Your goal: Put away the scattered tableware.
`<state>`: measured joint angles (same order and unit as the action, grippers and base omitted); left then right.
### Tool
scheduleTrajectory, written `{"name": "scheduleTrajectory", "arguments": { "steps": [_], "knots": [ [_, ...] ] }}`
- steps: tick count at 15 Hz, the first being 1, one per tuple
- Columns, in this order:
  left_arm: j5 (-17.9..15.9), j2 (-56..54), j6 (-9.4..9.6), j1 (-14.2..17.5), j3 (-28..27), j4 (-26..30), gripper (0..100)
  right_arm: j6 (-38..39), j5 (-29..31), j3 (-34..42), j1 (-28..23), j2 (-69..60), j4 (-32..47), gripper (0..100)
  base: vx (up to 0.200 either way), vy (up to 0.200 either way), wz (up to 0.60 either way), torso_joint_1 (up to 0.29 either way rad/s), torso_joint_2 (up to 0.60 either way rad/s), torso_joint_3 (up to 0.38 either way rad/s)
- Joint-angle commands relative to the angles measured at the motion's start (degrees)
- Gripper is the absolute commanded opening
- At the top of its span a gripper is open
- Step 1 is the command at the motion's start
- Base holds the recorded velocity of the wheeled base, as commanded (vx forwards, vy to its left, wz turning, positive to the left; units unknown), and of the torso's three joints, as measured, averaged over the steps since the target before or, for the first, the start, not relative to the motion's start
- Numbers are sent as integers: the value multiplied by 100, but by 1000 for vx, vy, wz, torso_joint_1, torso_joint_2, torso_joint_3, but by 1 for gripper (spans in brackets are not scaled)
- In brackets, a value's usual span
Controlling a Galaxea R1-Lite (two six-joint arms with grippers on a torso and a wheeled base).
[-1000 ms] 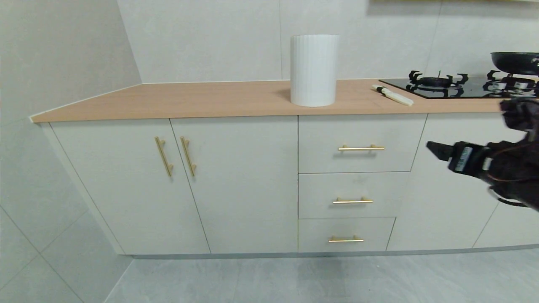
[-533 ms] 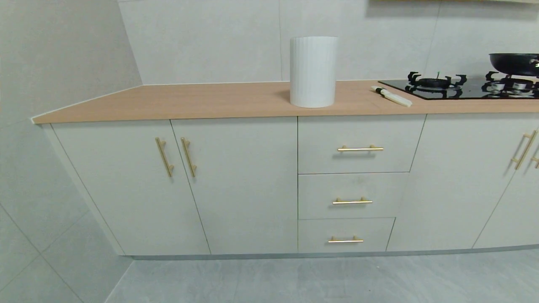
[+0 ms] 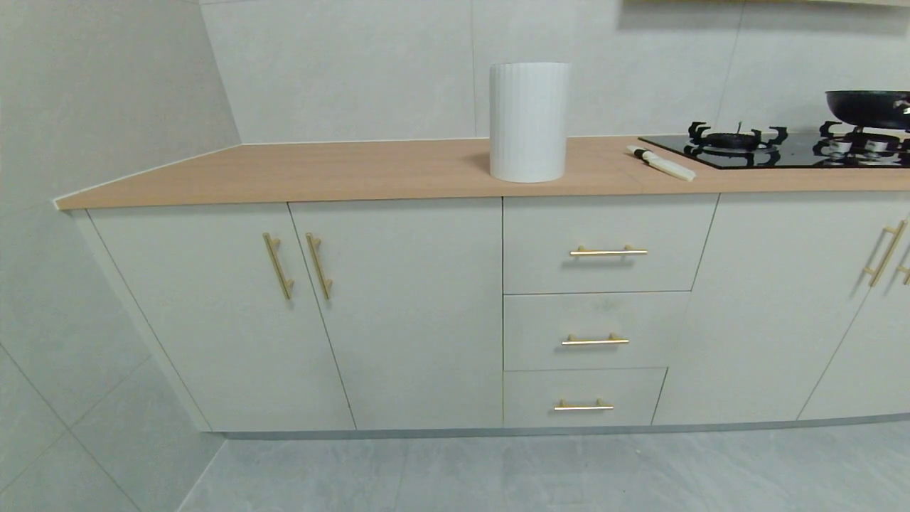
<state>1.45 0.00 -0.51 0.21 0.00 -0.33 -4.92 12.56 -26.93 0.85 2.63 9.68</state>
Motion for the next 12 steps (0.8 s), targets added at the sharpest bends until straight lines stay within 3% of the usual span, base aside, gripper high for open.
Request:
{"name": "scheduleTrajectory", "arguments": {
  "steps": [1, 3, 6, 9, 12],
  "knots": [
    [4, 0, -2, -3, 0, -2, 100, 97, -113, 487, -59, -263, -19, 100, 0, 0, 0, 0, 0, 0],
    [4, 0, -2, -3, 0, -2, 100, 115, -342, 1331, -59, -263, -247, 100, 0, 0, 0, 0, 0, 0],
    [4, 0, -2, -3, 0, -2, 100, 106, -922, 2675, -59, -263, -1601, 100, 0, 0, 0, 0, 0, 0],
    [4, 0, -2, -3, 0, -2, 100, 167, -1203, 2684, -59, -263, -942, 100, 0, 0, 0, 0, 0, 0],
    [4, 0, -2, 6, 0, -2, 100, 422, -1247, 2684, -59, -263, -977, 100, 0, 0, 0, 0, 0, 0]
  ]
}}
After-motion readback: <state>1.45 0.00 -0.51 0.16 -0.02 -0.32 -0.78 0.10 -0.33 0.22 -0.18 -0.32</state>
